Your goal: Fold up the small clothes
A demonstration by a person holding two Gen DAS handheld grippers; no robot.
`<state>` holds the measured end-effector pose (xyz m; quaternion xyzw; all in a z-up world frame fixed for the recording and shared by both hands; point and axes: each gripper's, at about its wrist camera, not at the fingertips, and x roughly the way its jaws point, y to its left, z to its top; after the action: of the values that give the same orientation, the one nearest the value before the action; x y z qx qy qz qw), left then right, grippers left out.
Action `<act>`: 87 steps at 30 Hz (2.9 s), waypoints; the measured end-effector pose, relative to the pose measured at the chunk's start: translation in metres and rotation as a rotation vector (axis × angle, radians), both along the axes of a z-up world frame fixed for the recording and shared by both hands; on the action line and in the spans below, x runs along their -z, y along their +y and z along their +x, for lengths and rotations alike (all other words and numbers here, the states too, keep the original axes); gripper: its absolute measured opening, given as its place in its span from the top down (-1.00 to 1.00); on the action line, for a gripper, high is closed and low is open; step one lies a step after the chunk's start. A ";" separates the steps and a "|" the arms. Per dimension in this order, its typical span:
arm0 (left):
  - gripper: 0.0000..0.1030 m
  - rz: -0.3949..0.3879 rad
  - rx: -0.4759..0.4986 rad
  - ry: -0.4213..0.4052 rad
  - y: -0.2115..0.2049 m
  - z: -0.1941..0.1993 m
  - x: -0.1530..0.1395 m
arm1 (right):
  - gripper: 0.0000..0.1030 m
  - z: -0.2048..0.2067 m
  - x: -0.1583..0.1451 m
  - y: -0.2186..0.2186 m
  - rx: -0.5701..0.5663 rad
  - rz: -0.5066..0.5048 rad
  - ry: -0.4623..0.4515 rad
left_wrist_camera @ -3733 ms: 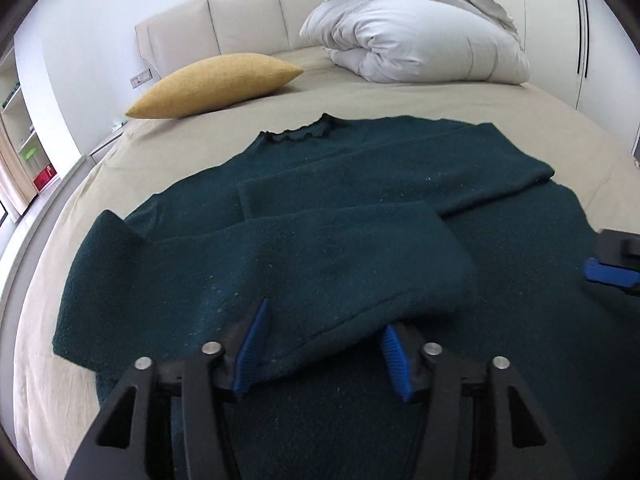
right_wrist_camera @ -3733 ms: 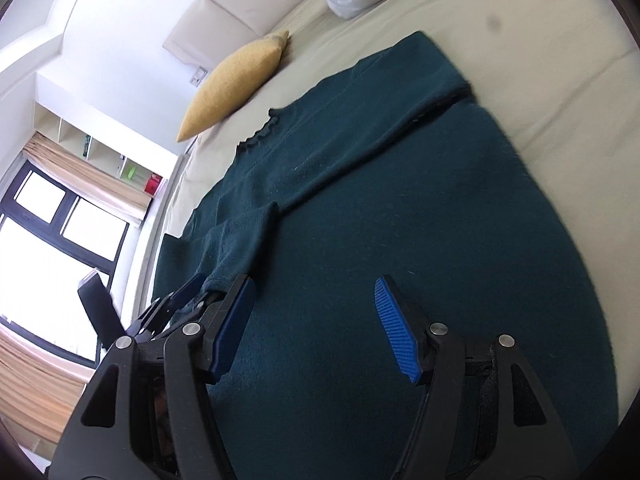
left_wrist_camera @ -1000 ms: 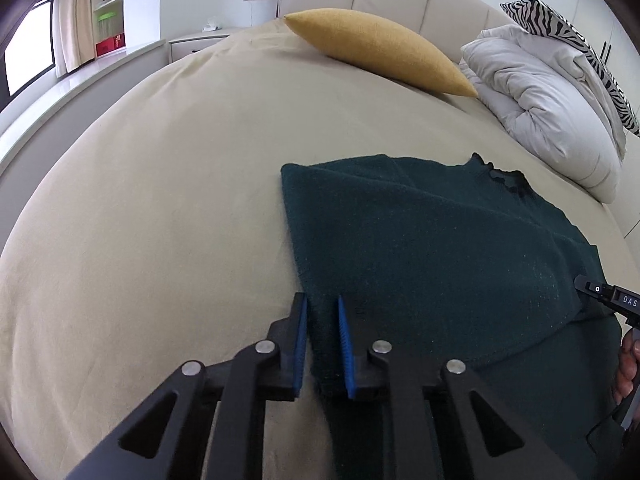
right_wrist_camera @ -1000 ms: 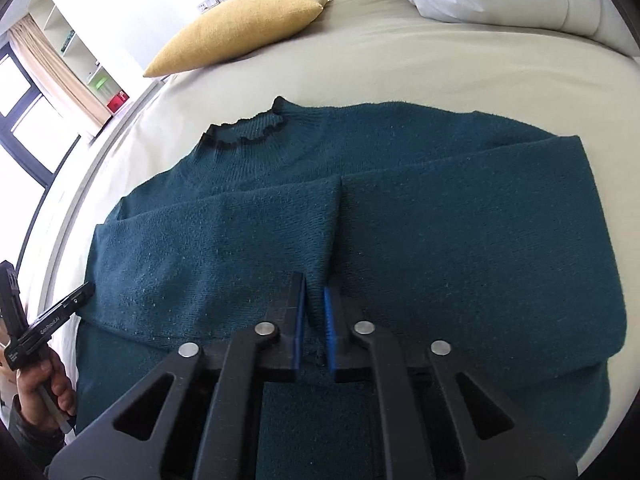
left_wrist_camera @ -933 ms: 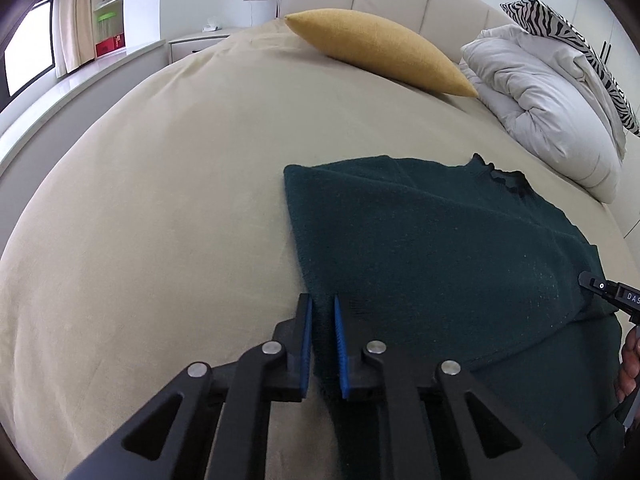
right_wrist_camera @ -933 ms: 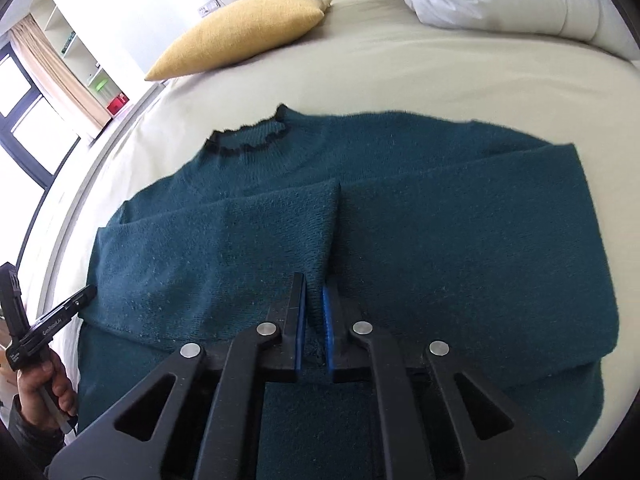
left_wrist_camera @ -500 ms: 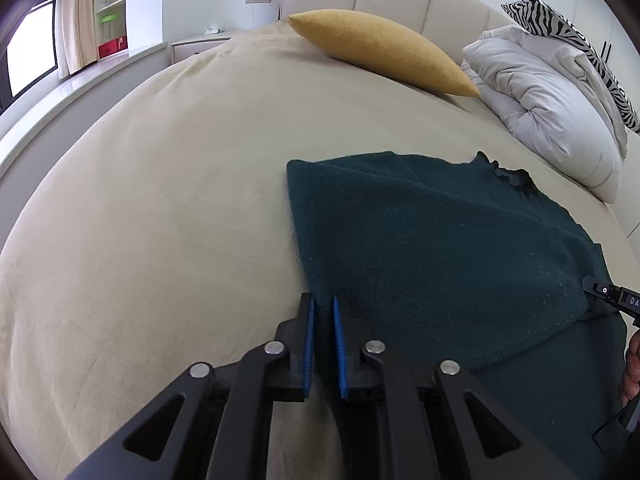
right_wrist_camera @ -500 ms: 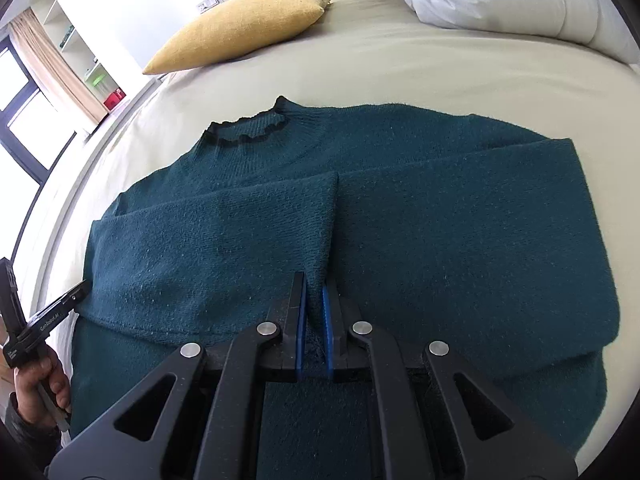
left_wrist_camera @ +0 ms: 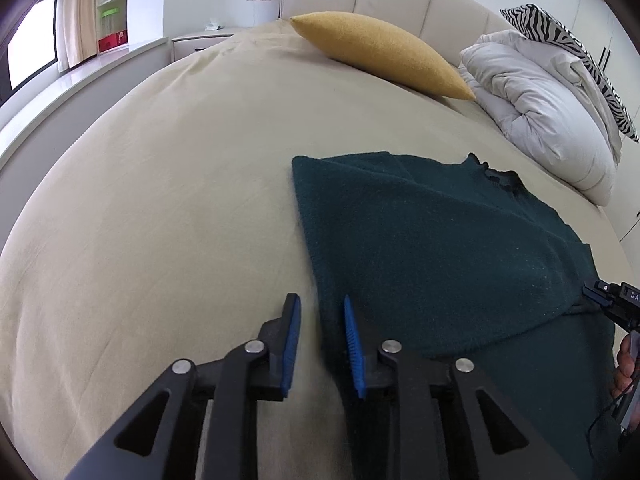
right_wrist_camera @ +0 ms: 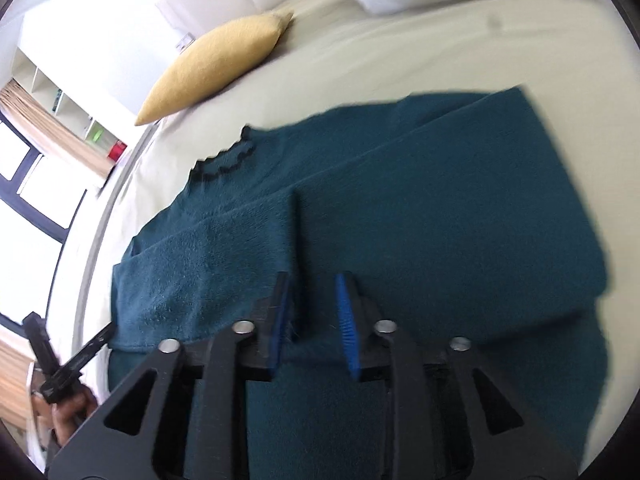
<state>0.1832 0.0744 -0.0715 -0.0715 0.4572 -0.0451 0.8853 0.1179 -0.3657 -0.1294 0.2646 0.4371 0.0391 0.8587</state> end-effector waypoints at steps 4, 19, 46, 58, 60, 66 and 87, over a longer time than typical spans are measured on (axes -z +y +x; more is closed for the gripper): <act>0.21 -0.070 0.022 -0.015 0.007 -0.045 -0.017 | 0.08 -0.052 -0.020 -0.018 0.032 0.023 -0.058; -0.15 -0.422 0.071 0.193 0.034 -0.216 0.003 | 0.08 -0.210 -0.023 -0.036 -0.057 0.153 -0.028; 0.33 -0.462 0.140 0.331 0.030 -0.264 0.016 | 0.09 -0.324 -0.012 -0.094 -0.080 0.074 0.239; 0.80 -0.450 0.166 0.348 0.030 -0.266 0.022 | 0.12 -0.322 -0.011 -0.106 -0.139 -0.042 0.426; 0.83 -0.446 0.177 0.352 0.028 -0.266 0.023 | 0.12 -0.320 -0.004 -0.105 -0.162 -0.035 0.453; 0.84 -0.448 0.181 0.348 0.032 -0.268 0.022 | 0.15 -0.305 0.013 -0.104 -0.253 0.002 0.493; 0.86 -0.450 0.174 0.341 0.034 -0.272 0.017 | 0.88 -0.350 0.011 -0.114 -0.202 0.089 0.355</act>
<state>-0.0892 0.1085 -0.0884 -0.2331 0.5822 -0.2087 0.7505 -0.2317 -0.4801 -0.1409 0.2598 0.6036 0.0972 0.7475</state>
